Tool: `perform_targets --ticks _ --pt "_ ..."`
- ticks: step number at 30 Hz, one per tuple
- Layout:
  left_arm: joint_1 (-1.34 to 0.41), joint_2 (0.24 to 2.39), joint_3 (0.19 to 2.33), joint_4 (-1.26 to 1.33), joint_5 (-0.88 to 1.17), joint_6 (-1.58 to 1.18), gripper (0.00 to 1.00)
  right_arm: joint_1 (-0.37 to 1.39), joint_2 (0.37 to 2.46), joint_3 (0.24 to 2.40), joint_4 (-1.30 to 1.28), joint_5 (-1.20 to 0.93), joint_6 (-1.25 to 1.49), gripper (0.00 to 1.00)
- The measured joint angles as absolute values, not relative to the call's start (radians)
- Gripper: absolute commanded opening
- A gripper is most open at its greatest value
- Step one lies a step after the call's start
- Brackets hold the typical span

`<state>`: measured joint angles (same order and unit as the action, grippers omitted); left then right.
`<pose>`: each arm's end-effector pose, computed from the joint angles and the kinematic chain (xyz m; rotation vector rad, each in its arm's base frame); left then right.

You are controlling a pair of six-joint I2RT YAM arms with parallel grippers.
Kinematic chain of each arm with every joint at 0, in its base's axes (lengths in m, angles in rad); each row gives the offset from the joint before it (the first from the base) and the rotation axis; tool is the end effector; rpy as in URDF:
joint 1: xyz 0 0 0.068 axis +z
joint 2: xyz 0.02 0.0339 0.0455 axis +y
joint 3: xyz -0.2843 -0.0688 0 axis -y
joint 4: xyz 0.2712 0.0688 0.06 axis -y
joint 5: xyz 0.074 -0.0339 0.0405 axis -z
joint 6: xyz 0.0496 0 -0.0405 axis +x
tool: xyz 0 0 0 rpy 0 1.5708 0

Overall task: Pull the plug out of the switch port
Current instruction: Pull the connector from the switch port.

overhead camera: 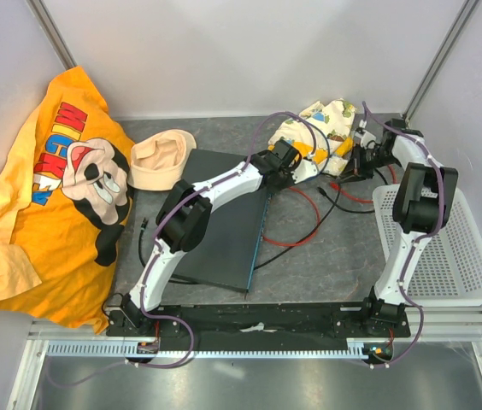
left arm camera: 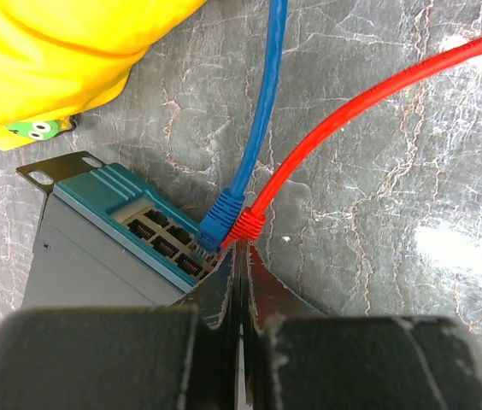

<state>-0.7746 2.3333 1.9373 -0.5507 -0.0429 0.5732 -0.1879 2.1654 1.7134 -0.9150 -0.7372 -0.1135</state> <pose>0.4031 -0.3915 0.1696 1.5567 1.9772 -0.0279 0.4698 -0.0554 0.1761 -0.0061 2.6717 0.9785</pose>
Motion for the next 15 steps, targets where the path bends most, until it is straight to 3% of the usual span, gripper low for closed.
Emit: perform_targets --ticks 8,15 --pt "-0.765 2.334 1.953 -0.566 -0.012 0.563 0.02 -0.164 2.159 1.722 -0.919 -0.896 -0.14 0.0" --pt "-0.71 2.32 1.958 -0.584 0.183 0.479 0.02 -0.154 2.159 1.857 -0.944 -0.956 -0.142 0.0"
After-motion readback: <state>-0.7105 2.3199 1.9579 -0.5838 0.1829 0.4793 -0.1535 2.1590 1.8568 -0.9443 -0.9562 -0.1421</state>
